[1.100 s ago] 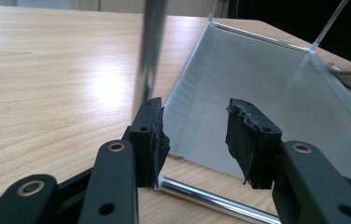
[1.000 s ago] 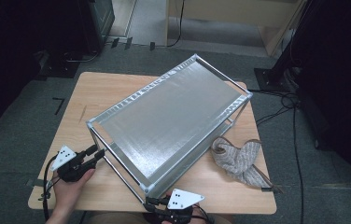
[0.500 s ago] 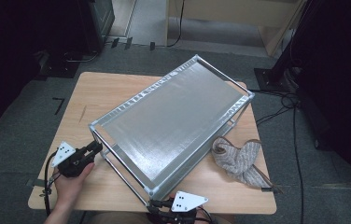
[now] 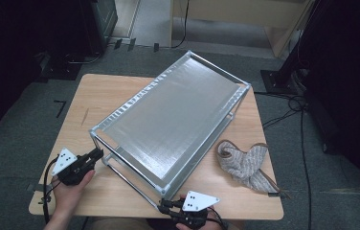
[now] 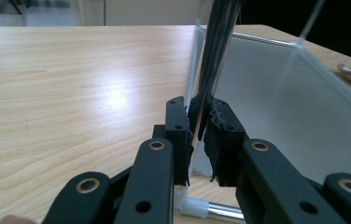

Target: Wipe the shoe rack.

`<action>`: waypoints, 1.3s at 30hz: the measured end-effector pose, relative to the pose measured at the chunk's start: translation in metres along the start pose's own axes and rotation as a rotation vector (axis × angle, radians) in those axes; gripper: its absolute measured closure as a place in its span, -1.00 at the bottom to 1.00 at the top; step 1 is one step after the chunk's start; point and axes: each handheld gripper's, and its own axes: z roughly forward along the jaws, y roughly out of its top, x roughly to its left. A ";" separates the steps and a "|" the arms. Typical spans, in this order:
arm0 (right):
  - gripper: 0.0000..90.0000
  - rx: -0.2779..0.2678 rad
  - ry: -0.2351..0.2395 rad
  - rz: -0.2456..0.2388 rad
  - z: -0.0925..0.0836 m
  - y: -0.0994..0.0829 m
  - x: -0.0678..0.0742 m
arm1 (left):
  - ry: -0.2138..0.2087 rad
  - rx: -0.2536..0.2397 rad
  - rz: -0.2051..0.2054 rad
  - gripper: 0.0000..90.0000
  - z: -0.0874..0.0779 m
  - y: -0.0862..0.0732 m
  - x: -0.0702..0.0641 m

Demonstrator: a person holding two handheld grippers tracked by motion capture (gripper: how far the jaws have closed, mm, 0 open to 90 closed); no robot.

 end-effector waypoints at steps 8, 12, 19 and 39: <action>0.78 0.001 -0.034 0.009 -0.004 0.003 -0.017 | 0.003 0.007 0.012 0.79 -0.018 -0.005 0.001; 0.80 0.031 -0.072 -0.016 -0.005 0.009 -0.024 | 0.008 0.008 0.030 0.80 -0.030 -0.009 -0.001; 0.82 0.042 -0.135 -0.035 -0.008 0.013 -0.040 | -0.045 0.019 0.069 0.81 -0.047 -0.015 -0.006; 0.82 -0.031 -0.502 0.081 -0.026 0.011 -0.081 | -0.342 0.062 0.188 0.81 -0.051 -0.021 -0.053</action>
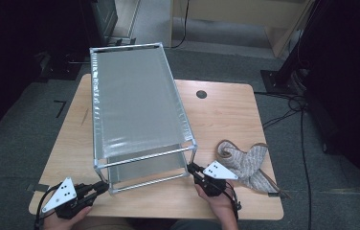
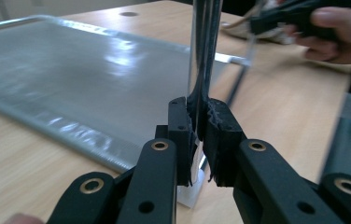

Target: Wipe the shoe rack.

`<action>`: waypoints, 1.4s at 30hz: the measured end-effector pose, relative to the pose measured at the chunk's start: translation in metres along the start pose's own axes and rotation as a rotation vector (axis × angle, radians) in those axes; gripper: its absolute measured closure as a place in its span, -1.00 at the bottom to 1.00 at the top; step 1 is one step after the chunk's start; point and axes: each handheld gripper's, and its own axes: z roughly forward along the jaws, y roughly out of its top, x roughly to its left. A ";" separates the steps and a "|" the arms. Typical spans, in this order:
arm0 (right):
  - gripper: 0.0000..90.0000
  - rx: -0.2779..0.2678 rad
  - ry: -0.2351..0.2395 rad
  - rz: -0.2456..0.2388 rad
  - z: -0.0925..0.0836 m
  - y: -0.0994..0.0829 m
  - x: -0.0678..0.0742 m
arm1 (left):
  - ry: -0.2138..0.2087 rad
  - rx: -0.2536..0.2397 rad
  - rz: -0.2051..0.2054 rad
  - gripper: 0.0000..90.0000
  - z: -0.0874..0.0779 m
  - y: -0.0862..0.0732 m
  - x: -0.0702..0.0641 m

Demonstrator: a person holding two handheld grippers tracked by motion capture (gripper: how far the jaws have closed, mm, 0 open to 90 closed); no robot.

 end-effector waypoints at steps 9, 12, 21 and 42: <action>0.52 0.040 -0.178 0.059 0.006 0.001 -0.007 | -0.146 0.016 0.048 0.81 0.017 0.005 -0.020; 0.14 0.089 -0.174 0.040 0.001 0.003 -0.011 | -0.146 0.019 0.047 0.81 0.020 0.006 -0.023; -0.08 0.094 -0.320 0.039 -0.066 0.009 -0.048 | -0.174 0.019 0.042 0.80 0.028 0.009 -0.025; -0.39 0.247 -0.652 0.282 -0.060 -0.036 -0.090 | -0.203 0.030 0.055 0.80 0.038 0.011 -0.033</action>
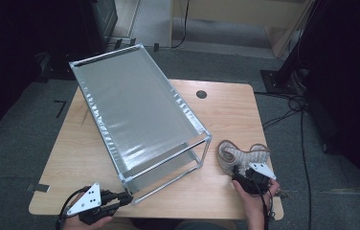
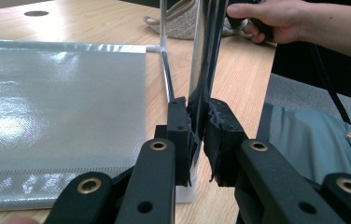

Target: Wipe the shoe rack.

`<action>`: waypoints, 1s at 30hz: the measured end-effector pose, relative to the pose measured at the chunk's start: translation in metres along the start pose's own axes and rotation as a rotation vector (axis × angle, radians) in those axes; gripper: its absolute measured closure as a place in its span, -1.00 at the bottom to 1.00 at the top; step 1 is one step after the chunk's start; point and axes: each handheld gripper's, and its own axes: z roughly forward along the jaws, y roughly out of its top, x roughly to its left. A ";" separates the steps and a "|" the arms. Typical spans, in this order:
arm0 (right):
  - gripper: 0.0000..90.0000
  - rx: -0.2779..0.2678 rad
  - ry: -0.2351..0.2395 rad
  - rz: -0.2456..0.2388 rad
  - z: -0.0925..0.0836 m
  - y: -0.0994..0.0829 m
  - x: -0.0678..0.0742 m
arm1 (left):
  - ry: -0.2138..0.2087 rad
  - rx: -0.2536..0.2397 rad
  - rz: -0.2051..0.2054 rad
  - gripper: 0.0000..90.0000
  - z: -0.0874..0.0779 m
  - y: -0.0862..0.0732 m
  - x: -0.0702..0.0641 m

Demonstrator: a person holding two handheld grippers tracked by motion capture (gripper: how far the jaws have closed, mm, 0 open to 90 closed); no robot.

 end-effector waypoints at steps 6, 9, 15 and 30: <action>0.30 0.004 0.049 -0.018 -0.001 0.000 0.005 | -0.007 0.000 0.012 0.80 0.007 0.002 -0.007; 0.55 -0.002 0.056 -0.004 -0.002 0.000 0.004 | -0.014 0.000 0.022 0.80 0.011 0.003 -0.010; 0.68 -0.066 0.096 0.098 -0.010 0.009 0.004 | -0.021 0.003 0.004 0.78 0.012 0.003 -0.010; 0.67 -0.642 0.275 0.056 -0.133 0.107 0.056 | -0.023 -0.002 -0.025 0.78 0.015 0.001 -0.010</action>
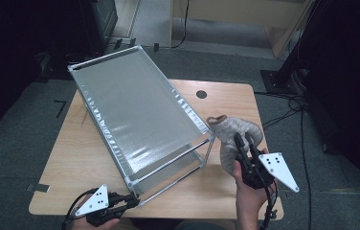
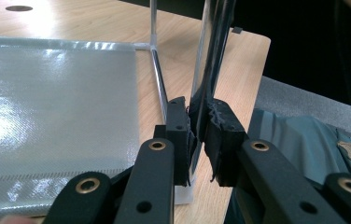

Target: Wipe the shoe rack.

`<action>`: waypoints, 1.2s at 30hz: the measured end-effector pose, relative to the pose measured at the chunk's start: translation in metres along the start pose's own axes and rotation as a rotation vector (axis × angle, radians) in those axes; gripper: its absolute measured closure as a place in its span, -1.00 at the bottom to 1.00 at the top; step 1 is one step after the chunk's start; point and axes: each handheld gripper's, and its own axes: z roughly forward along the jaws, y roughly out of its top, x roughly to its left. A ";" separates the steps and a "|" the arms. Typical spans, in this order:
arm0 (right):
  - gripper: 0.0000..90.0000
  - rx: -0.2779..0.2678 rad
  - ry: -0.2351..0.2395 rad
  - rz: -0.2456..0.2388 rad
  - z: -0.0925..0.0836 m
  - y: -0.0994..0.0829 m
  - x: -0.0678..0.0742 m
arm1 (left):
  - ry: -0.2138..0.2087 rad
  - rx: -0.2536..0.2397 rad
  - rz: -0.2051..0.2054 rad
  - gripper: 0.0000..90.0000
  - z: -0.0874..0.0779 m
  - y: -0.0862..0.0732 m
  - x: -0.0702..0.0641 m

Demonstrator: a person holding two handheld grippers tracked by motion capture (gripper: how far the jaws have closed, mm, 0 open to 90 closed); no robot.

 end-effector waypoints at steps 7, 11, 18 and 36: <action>0.57 0.066 0.194 -0.047 0.026 0.013 0.050 | -0.001 -0.002 -0.006 0.78 0.000 0.000 0.000; -0.17 0.184 0.262 -0.106 0.038 -0.011 0.071 | -0.001 -0.005 -0.011 0.78 -0.001 -0.001 0.000; -0.41 0.064 0.347 -0.043 0.018 0.001 0.059 | -0.005 -0.002 -0.009 0.78 -0.001 -0.001 0.001; 0.57 0.191 0.210 -0.067 0.027 -0.028 0.061 | 0.000 -0.002 -0.012 0.79 0.000 0.000 0.001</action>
